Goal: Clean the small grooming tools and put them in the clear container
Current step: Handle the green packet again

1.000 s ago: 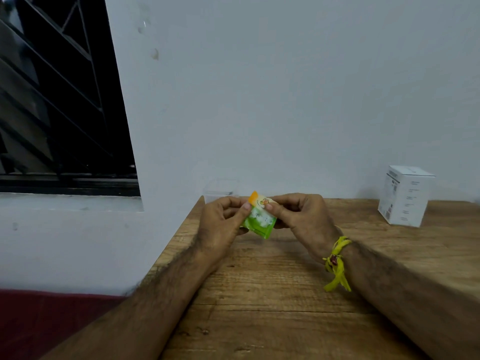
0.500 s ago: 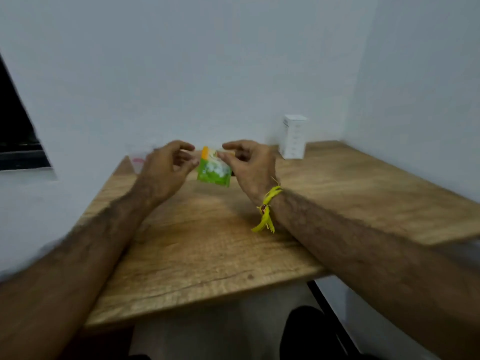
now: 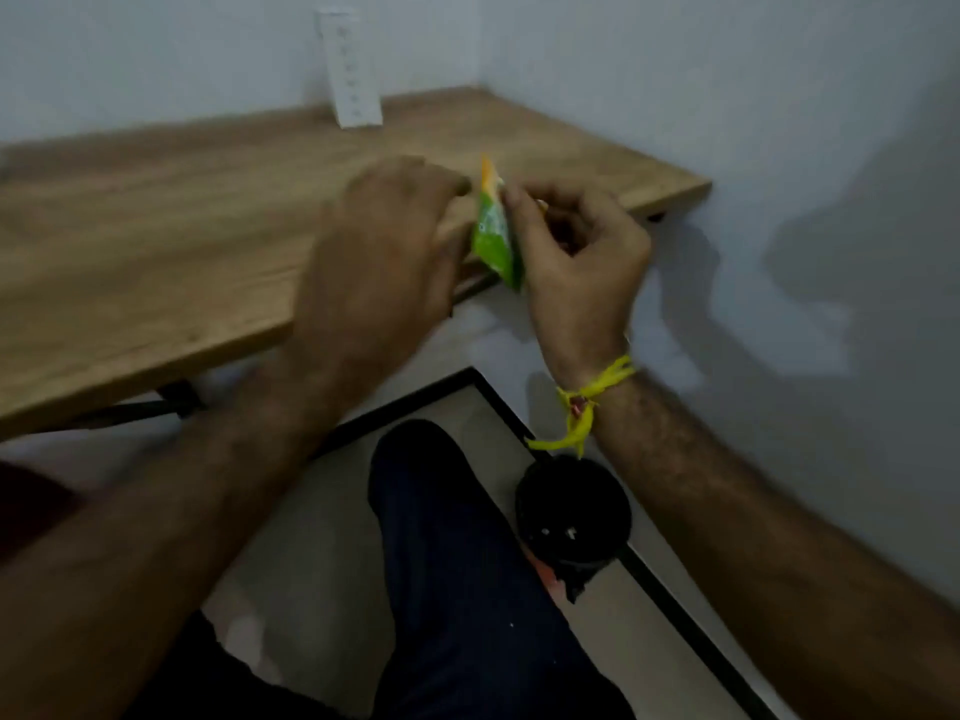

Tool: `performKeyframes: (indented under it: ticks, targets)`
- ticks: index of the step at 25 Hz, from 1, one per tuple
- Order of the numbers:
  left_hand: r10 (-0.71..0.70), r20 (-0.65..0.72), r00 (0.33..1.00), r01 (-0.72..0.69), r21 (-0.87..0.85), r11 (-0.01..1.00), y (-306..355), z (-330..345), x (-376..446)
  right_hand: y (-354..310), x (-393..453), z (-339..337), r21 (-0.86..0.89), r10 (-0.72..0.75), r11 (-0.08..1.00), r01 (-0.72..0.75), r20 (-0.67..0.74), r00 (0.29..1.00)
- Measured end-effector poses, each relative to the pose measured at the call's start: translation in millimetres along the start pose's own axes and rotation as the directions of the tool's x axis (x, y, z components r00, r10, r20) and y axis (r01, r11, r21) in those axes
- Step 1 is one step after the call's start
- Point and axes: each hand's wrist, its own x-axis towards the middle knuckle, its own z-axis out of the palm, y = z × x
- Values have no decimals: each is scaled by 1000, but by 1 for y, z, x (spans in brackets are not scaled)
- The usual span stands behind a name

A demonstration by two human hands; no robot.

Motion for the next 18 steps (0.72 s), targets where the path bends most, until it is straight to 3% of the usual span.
performKeyframes:
  ticks: [2,5,7,9,12,18]
  targets:
    - [193,2,981,-193,15,981,29,50,-27,34,-27,-48,-72,67,995,-75,-107,992]
    - [136,273,952,-128,-46,991,36,134,-82,105,-70,-110,-209,279,925,-318,-196,940]
    - [-12,551,834,6,13,1000,30,176,-120,151,-97,-143,-300,432,822,-484,-223,874]
    - [-132,711,691,126,61,990,24,202,-140,187,-118,-166,-400,519,720,-567,-232,822]
    - [-216,759,615,167,142,976,21,224,-144,226,-138,-180,-537,599,587,-606,-216,771]
    - [-197,827,527,-80,279,957,28,259,-144,293,-154,-187,-747,747,305,-591,-196,635]
